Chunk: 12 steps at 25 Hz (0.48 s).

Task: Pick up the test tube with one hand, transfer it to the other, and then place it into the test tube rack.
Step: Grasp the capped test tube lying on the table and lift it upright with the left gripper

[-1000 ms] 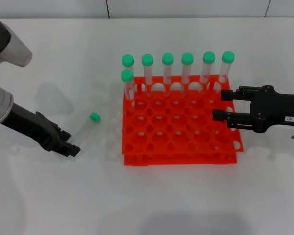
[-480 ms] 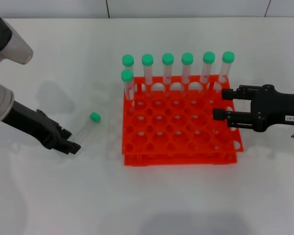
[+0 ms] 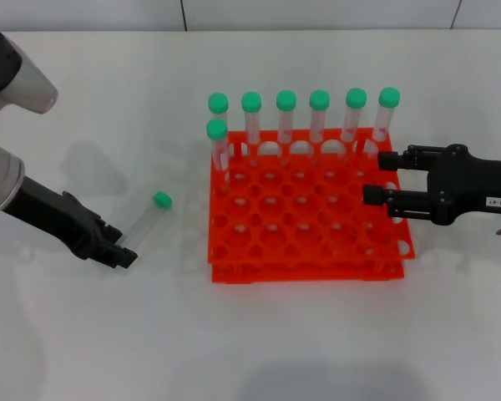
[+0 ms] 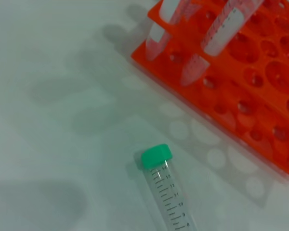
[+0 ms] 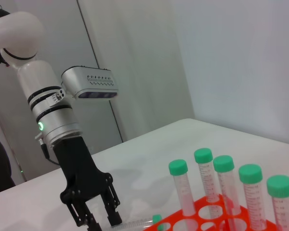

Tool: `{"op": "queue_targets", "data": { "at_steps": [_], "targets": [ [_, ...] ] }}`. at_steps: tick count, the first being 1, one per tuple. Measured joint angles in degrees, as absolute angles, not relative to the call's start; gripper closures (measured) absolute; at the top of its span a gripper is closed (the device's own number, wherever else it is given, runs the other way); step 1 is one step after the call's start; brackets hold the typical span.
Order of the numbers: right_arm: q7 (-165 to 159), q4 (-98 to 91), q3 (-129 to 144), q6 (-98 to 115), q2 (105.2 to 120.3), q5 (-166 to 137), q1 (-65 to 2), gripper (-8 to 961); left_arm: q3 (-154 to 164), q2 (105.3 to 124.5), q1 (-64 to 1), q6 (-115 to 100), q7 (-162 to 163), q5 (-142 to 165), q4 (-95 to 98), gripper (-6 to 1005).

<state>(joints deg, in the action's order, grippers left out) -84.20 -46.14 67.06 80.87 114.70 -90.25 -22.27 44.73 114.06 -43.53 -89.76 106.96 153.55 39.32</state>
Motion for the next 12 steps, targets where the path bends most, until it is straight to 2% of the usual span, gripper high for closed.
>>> {"op": "queue_targets", "data": {
  "at_steps": [12],
  "targets": [
    [-84.20, -46.20, 67.06, 80.90, 114.69, -90.12, -21.88, 305, 44.97, 114.35, -43.47, -89.50, 107.30, 154.96, 39.21, 553]
  ]
}}
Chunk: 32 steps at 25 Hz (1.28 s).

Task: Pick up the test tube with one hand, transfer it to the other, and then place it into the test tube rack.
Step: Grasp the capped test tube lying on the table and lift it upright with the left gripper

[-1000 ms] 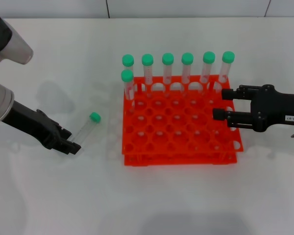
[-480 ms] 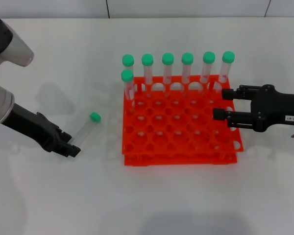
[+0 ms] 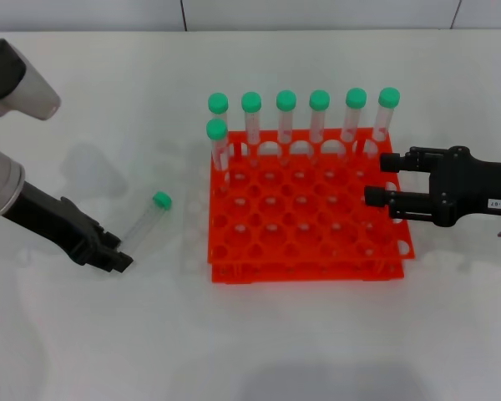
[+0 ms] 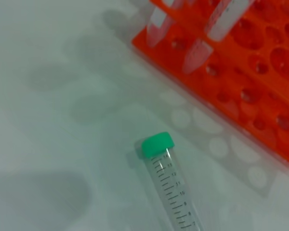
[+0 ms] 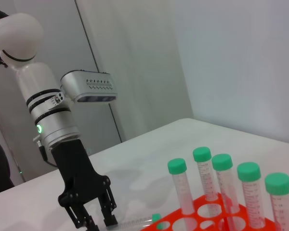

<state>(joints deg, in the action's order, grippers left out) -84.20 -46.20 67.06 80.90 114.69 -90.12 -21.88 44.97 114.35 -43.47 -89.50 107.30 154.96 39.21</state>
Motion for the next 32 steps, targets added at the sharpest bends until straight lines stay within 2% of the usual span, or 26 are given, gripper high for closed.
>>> {"op": "queue_targets", "data": {
  "at_steps": [13, 27, 32],
  "targets": [
    [-84.20, -46.18, 67.06, 80.95, 114.69, -90.08, -21.88, 305, 44.56, 114.30, -43.51, -88.29, 107.56, 155.18, 39.20, 647],
    [-84.20, -46.14, 66.97, 80.76, 114.69, -89.99, -22.09, 305, 44.65, 114.20, -43.60, -88.04, 107.75, 155.11, 39.25, 667],
    [-83.99, -46.14, 66.97, 80.69, 114.69, -89.97, -22.06, 306, 44.67, 114.17, -43.60, -87.88, 107.76, 155.11, 39.46, 703]
  ]
}}
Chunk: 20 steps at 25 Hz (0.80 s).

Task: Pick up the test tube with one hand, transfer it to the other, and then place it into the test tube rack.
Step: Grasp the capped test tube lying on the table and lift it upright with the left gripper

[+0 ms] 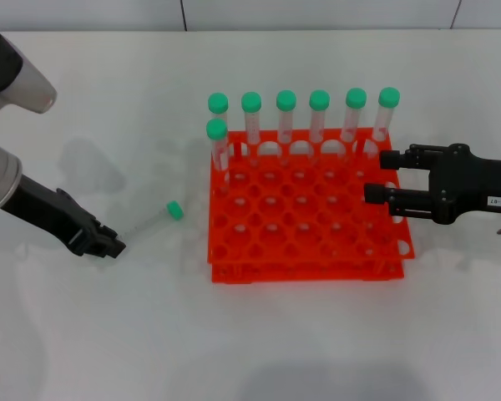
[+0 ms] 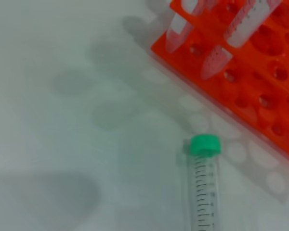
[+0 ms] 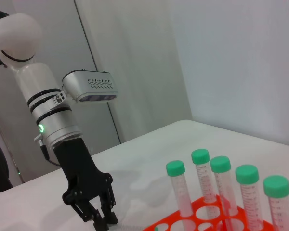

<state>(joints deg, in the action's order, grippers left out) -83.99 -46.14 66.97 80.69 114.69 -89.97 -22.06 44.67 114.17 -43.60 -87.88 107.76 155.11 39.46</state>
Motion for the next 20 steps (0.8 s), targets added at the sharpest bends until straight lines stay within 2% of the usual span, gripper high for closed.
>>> {"op": "queue_targets", "data": {
  "at_steps": [5, 20],
  "targets": [
    [-83.72, -46.14, 66.97, 80.68, 114.69, -89.88, -21.87, 306, 44.65, 114.16, -43.59, -87.50, 107.76, 155.11, 39.37, 754],
    [-83.59, -46.15, 66.97, 80.68, 114.70, -89.82, -21.87, 306, 44.46, 113.98, -43.40, -86.60, 108.29, 155.04, 39.23, 786]
  ]
}}
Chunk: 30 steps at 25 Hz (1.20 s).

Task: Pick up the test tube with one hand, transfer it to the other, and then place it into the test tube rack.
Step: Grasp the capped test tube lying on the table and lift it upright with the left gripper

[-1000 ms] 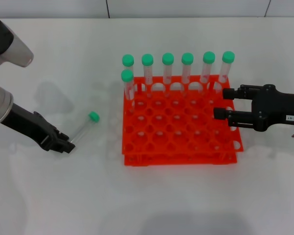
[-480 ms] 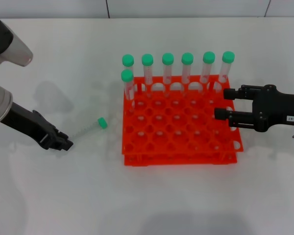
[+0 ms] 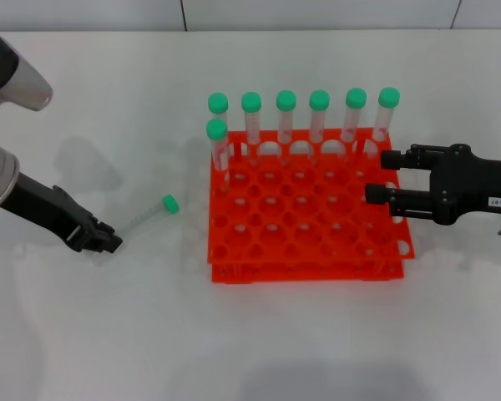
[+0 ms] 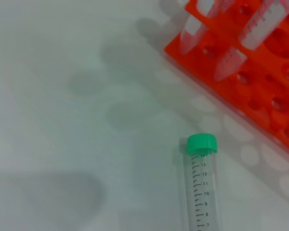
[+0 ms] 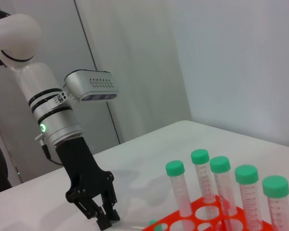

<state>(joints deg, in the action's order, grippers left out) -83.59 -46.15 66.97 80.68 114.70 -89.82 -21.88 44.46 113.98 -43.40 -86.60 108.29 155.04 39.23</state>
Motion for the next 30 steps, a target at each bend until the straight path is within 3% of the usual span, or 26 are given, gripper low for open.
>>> {"op": "queue_targets", "data": {
  "at_steps": [9, 19, 26, 30],
  "targets": [
    [-83.58, -46.22, 66.97, 80.68, 114.86, -89.82, -21.83, 306, 43.98, 113.92, -43.08, -86.38, 108.36, 154.23, 39.66, 808],
    [-83.58, -46.18, 66.60, 80.68, 114.89, -89.83, -21.79, 306, 39.27, 112.14, -39.14, -87.11, 107.21, 145.45, 45.93, 808],
    [-83.58, -46.13, 66.17, 80.68, 114.96, -89.83, -21.79, 306, 38.56, 109.76, -34.82, -85.91, 102.24, 129.41, 48.21, 808],
    [-83.58, -46.11, 65.59, 80.72, 114.99, -89.82, -21.80, 306, 37.72, 110.05, -34.92, -83.65, 100.33, 126.43, 48.09, 808]
  ]
}}
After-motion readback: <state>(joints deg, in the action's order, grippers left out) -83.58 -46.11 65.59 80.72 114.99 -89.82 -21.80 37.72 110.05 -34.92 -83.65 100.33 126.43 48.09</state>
